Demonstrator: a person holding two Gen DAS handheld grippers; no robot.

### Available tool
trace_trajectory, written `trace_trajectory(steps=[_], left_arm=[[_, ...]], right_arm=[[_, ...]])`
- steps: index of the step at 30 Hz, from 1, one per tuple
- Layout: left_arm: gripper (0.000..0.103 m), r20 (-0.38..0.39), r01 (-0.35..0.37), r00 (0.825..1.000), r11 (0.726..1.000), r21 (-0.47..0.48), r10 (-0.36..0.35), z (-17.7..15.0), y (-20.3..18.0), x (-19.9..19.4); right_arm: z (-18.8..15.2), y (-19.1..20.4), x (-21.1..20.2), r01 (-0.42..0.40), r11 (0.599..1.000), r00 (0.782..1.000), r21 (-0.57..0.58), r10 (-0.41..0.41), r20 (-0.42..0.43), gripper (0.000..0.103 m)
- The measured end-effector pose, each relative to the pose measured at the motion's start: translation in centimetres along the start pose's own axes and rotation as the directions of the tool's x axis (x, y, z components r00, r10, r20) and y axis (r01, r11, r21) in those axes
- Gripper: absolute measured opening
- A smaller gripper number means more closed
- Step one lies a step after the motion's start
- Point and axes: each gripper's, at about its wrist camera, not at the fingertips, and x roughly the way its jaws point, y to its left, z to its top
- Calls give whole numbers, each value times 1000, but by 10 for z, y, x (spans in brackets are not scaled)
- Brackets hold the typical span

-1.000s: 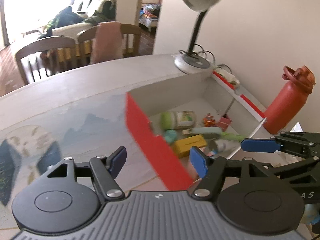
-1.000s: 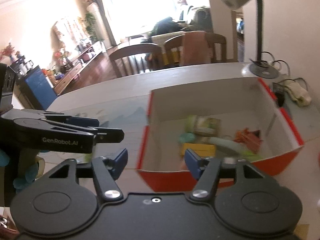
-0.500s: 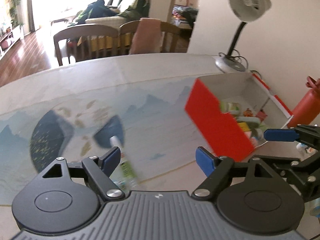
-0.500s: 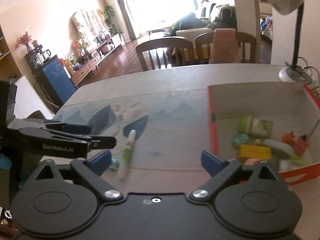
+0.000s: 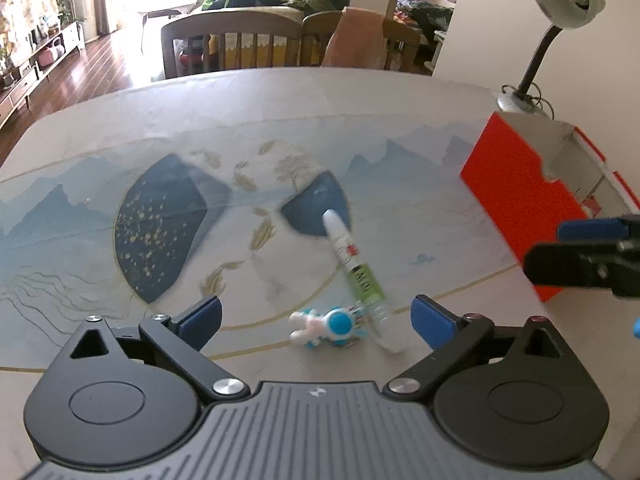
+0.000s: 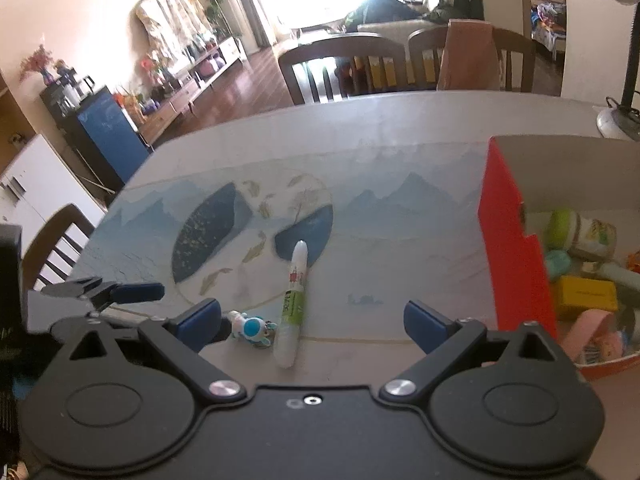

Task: Organize rigid objects
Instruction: 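Grasp the astronaut figurine with the left gripper while the right grasps the glue stick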

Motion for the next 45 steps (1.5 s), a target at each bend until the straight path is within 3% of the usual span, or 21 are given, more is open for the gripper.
trace_trajectory(steps=[9, 18, 27, 39, 45], left_arm=[[101, 0, -58, 998, 998, 13, 58, -23, 8, 33], [101, 3, -44, 999, 999, 1, 44, -26, 9, 52], [101, 9, -47, 999, 999, 29, 46, -31, 1, 61], [100, 24, -73, 997, 997, 28, 72, -33, -6, 62], [83, 28, -60, 998, 998, 0, 60, -32, -10, 56]], right_arm=[[9, 11, 57, 60, 998, 992, -19, -62, -106, 94], [17, 19, 96, 108, 992, 982, -59, -116, -152, 85], [24, 27, 120, 111, 990, 977, -91, -126, -172, 69], [15, 40, 135, 125, 977, 969, -173, -158, -191, 38], [14, 40, 136, 142, 972, 968, -187, -176, -181, 24]])
